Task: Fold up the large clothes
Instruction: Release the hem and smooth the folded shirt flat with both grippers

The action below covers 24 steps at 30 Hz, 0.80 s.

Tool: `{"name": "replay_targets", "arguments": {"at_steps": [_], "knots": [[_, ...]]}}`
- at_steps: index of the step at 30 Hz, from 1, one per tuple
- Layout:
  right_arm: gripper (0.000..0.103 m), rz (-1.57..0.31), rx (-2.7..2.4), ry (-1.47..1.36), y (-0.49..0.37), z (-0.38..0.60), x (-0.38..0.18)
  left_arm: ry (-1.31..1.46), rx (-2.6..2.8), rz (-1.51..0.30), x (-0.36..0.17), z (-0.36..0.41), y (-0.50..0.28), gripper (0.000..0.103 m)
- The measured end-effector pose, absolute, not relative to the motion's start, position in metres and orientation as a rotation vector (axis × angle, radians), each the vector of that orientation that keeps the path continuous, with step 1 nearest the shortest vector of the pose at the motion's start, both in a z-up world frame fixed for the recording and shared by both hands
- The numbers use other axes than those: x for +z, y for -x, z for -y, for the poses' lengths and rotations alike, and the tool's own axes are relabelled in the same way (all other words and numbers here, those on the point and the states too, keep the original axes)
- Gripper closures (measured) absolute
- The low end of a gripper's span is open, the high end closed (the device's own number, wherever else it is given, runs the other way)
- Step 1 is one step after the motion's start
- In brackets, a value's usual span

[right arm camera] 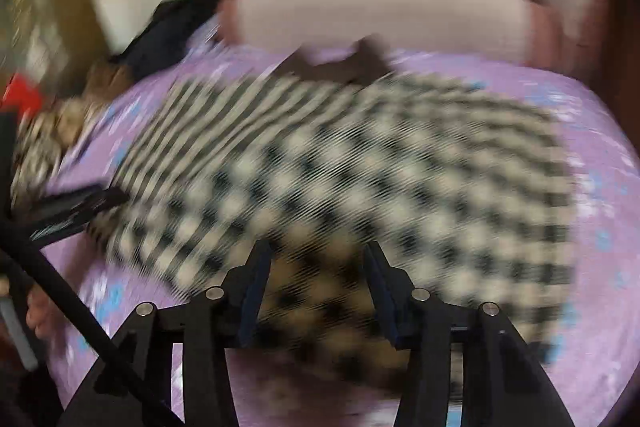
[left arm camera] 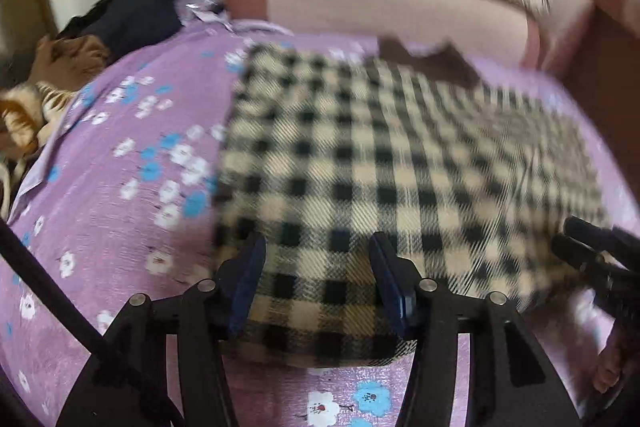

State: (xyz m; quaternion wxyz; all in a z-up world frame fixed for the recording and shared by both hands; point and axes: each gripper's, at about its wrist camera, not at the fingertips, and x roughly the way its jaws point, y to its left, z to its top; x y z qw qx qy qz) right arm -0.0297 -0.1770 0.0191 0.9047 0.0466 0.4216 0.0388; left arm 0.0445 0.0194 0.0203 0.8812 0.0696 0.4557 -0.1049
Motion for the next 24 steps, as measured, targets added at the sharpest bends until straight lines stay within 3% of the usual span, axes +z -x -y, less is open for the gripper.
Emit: {"name": "replay_targets", "arguments": {"at_steps": [3,4,6,14,24], "knots": [[0.053,-0.949,0.047,0.012,0.027,0.164,-0.003,-0.261,-0.125,-0.963,0.003,-0.018,-0.053,0.048],[0.053,-0.954,0.009,0.045,0.028,0.168,-0.004,-0.286,-0.112,-0.958,-0.001,-0.021,-0.056,0.038],[0.053,-0.977,-0.069,0.044,0.027,0.184,-0.002,-0.284,-0.096,-0.945,-0.003,-0.027,-0.057,0.031],[0.053,-0.946,-0.338,0.002,0.031,0.250,0.016,-0.304,-0.104,-0.901,-0.001,-0.035,-0.050,0.030],[0.053,-0.864,-0.367,0.238,0.020,0.187,0.044,-0.254,-0.076,-0.824,0.043,-0.033,-0.001,0.030]]}}
